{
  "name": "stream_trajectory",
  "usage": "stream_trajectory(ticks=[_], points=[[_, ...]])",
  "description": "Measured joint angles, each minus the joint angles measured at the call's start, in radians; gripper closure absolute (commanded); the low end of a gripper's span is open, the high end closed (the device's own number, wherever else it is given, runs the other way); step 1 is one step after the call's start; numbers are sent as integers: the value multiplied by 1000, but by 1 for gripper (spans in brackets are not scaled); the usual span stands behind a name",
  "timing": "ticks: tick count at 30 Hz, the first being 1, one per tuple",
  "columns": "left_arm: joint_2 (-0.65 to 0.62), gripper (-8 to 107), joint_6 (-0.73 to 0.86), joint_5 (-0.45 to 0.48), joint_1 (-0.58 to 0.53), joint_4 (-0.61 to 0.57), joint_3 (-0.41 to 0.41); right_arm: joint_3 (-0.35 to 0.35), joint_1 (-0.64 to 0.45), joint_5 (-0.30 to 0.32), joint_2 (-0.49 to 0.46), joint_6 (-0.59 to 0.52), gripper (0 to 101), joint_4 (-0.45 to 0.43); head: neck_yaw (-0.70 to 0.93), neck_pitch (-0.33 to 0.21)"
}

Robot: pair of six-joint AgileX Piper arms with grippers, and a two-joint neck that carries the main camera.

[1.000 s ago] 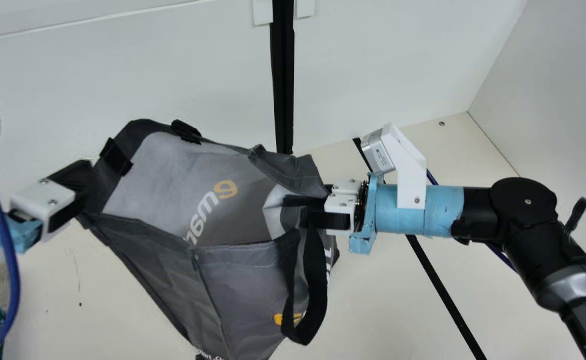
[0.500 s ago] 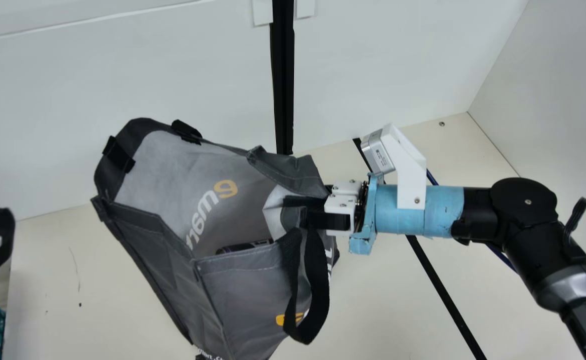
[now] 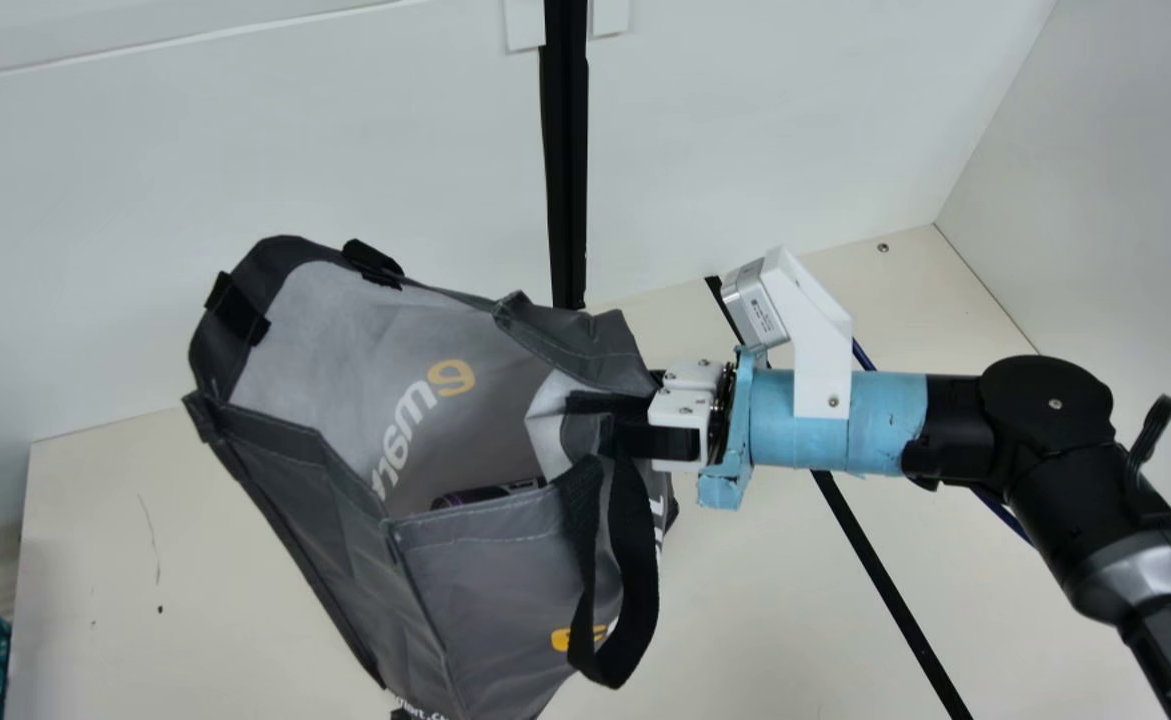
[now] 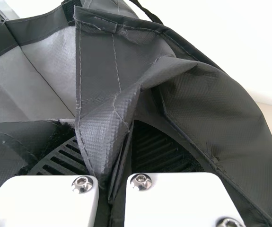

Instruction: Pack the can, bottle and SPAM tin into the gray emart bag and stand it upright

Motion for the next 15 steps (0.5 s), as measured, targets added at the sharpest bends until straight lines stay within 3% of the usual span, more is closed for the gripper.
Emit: stream_trajectory(ticks=[15], points=[[-222,9,-153,-70,72,26,234,0,0,0,0,0,101,0,2,0]])
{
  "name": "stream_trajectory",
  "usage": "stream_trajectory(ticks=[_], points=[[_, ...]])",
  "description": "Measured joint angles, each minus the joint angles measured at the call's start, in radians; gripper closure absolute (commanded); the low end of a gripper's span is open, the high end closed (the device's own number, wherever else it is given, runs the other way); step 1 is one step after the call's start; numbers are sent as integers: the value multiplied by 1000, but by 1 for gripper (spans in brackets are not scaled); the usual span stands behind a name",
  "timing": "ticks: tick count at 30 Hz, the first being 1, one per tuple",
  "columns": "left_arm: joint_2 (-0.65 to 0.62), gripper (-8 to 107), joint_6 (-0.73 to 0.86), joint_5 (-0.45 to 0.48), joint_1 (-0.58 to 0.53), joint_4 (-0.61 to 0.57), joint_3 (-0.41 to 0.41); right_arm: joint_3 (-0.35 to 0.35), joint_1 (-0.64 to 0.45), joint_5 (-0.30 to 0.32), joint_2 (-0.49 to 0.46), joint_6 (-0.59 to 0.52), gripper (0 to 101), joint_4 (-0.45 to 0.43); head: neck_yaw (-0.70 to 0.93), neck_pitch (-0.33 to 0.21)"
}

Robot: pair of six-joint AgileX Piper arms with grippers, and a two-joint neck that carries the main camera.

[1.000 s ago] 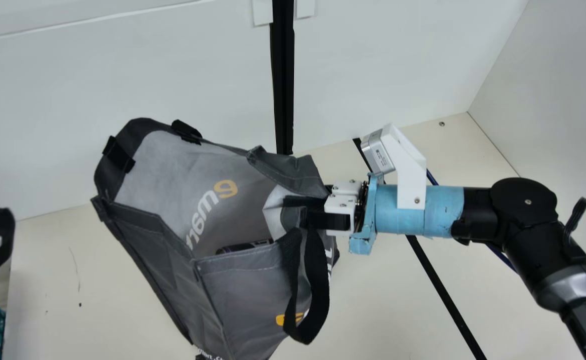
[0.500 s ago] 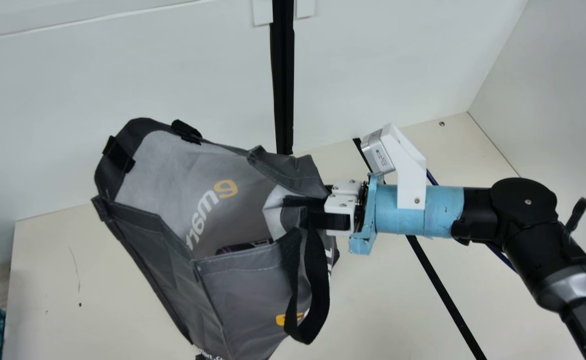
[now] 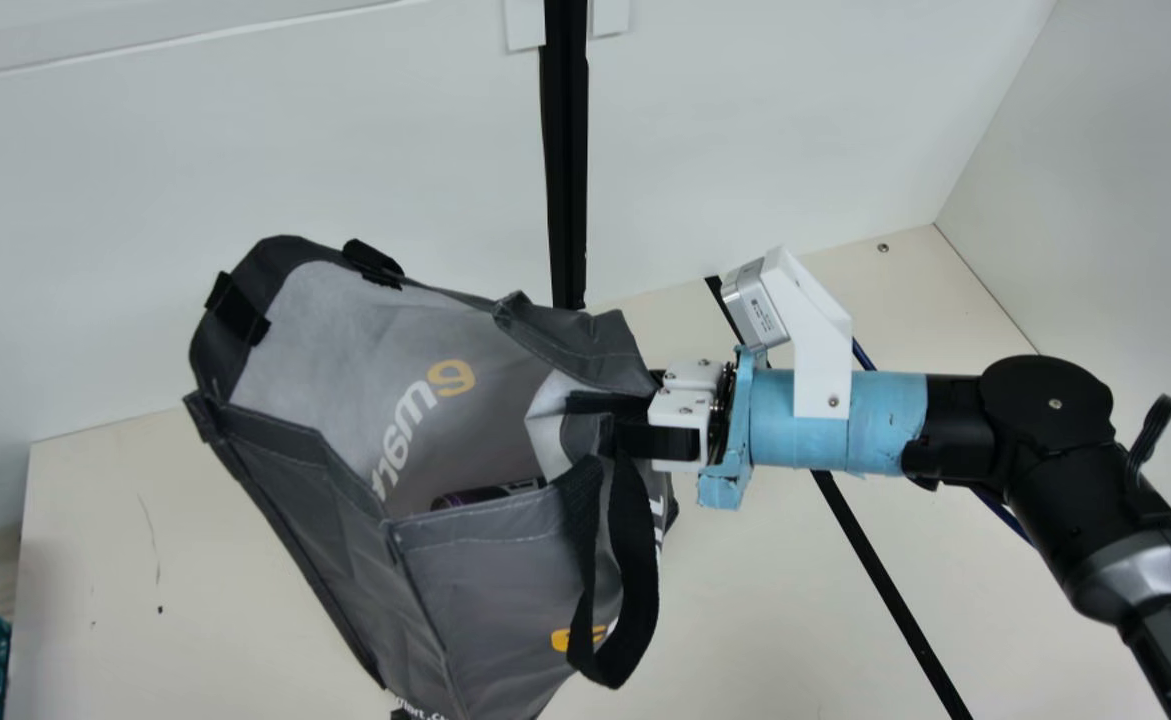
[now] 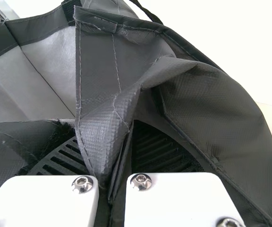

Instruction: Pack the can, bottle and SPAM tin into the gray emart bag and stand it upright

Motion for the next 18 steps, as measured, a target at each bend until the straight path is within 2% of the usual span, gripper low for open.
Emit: stream_trajectory(ticks=[14,18], points=[[-14,9,-4,0,0,0,18,0,0,0,0,0,101,0,0,0],[-14,9,-4,0,0,0,18,2,-2,2,-31,31,101,-15,0,2]])
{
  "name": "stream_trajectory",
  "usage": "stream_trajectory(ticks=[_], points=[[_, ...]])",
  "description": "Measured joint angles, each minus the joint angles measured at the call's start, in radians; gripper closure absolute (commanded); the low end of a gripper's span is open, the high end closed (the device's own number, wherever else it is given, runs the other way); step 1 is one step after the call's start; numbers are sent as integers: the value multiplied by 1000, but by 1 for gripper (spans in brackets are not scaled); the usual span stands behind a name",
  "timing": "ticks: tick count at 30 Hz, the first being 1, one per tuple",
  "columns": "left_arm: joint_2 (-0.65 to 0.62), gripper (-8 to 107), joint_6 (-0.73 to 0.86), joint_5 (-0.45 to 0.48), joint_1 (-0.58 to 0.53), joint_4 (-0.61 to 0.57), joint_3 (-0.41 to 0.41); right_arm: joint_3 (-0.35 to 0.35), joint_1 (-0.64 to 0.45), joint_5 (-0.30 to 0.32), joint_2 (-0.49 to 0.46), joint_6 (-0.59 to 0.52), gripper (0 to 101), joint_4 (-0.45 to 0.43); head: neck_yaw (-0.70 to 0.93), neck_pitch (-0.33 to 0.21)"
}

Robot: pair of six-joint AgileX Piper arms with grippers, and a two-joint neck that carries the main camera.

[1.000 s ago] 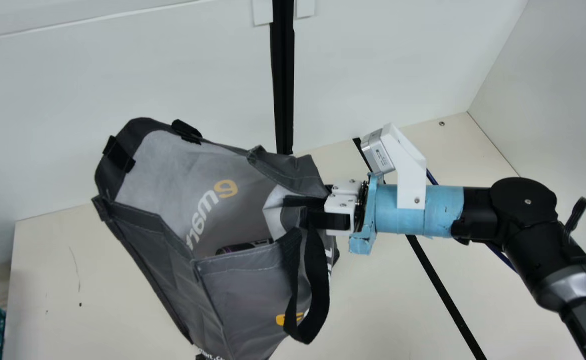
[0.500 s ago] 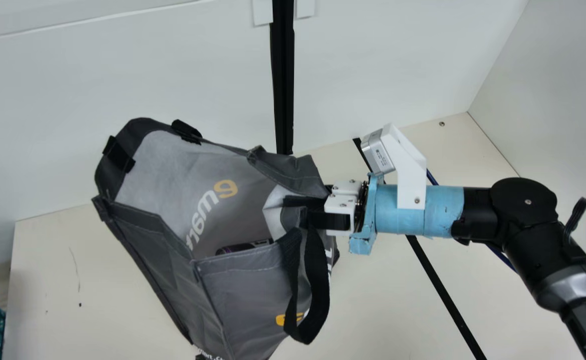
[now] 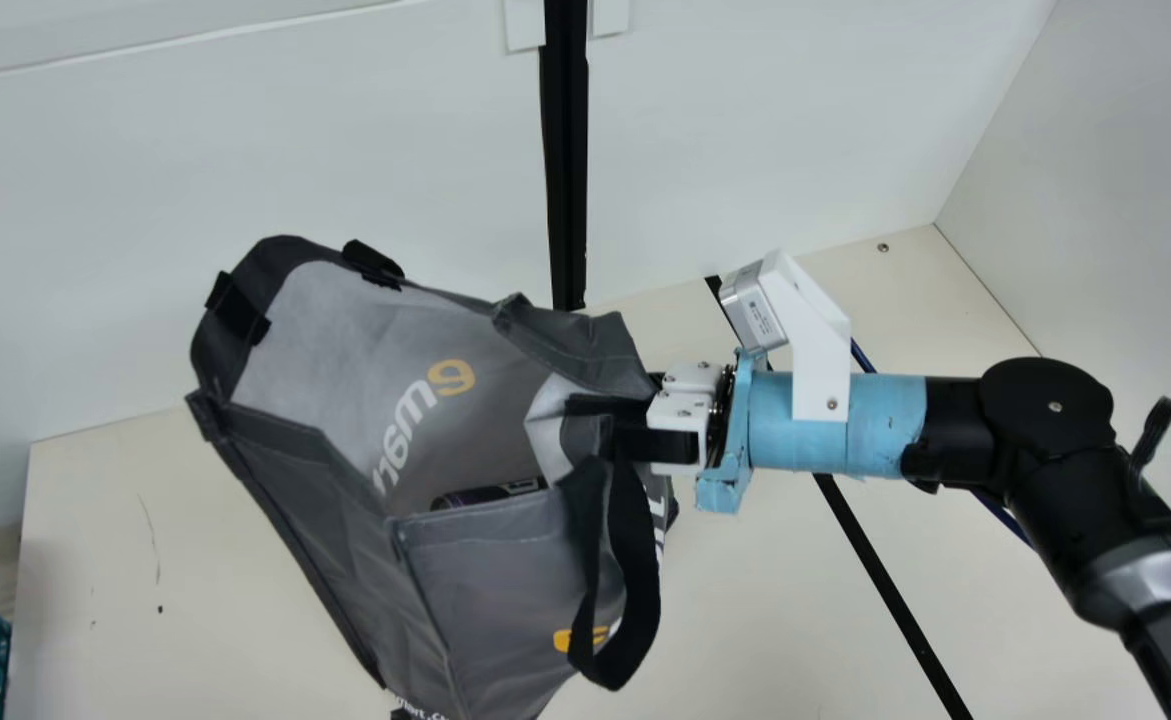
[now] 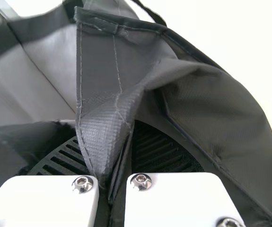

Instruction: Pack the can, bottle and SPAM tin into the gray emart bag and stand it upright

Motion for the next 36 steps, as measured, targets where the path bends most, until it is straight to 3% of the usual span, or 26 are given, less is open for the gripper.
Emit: stream_trajectory(ticks=[11,25,36], points=[[0,9,0,0,0,0,0,-35,-76,0,-14,33,101,-116,-2,-2],[0,9,0,0,0,0,0,-131,-198,0,-35,44,101,-293,0,-2],[0,9,0,0,0,0,0,-201,-311,-39,-16,29,101,-344,-2,-2]])
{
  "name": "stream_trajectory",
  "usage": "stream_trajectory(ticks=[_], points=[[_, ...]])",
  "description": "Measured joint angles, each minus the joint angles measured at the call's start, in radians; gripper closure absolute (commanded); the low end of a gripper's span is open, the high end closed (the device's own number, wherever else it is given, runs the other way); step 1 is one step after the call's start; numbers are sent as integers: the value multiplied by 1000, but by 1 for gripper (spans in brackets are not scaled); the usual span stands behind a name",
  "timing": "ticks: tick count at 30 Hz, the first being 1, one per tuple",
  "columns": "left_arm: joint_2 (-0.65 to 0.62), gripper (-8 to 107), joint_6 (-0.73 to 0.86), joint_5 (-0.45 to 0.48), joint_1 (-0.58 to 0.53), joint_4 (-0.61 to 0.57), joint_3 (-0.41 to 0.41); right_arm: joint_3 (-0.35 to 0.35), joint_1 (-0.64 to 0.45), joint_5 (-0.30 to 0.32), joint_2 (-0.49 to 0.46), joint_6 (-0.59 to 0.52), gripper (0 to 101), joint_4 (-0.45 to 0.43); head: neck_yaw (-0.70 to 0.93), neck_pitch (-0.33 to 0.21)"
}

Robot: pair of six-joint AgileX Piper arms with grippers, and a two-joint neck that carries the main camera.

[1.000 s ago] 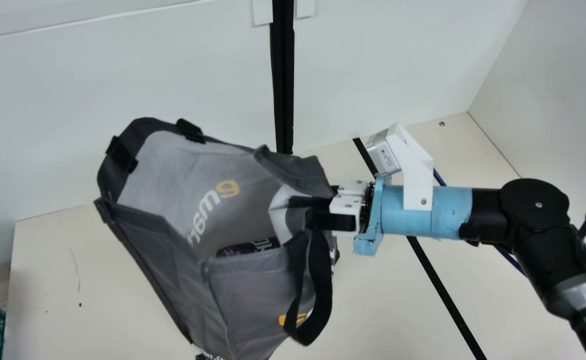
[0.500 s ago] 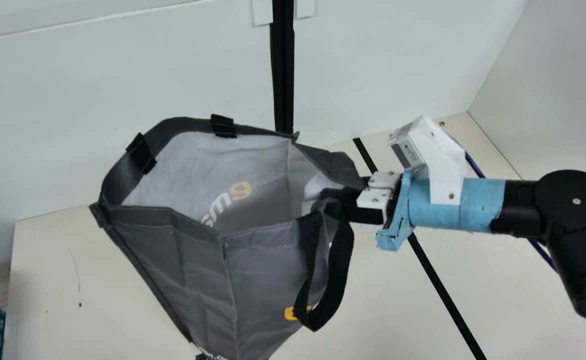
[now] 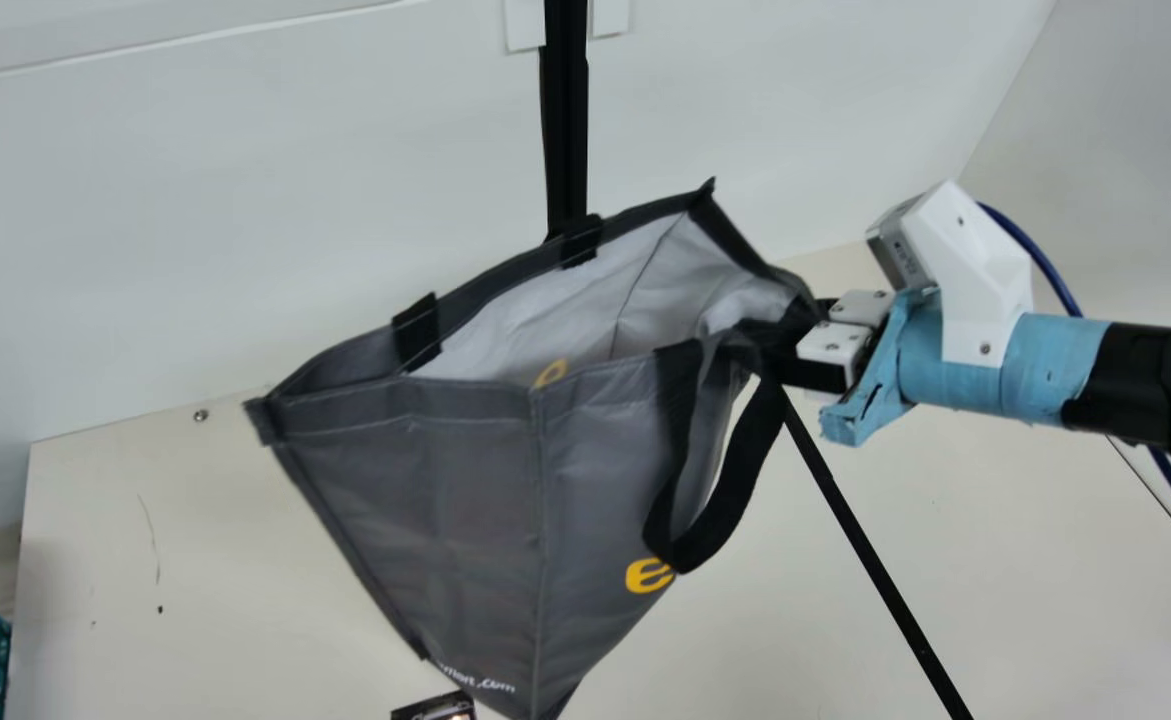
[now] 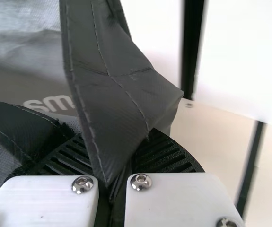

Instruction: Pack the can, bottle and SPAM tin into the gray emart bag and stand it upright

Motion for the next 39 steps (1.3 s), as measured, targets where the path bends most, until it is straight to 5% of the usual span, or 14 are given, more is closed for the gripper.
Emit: stream_trajectory(ticks=[39], points=[[0,9,0,0,0,0,0,-266,-443,-98,169,-22,101,-237,0,0]])
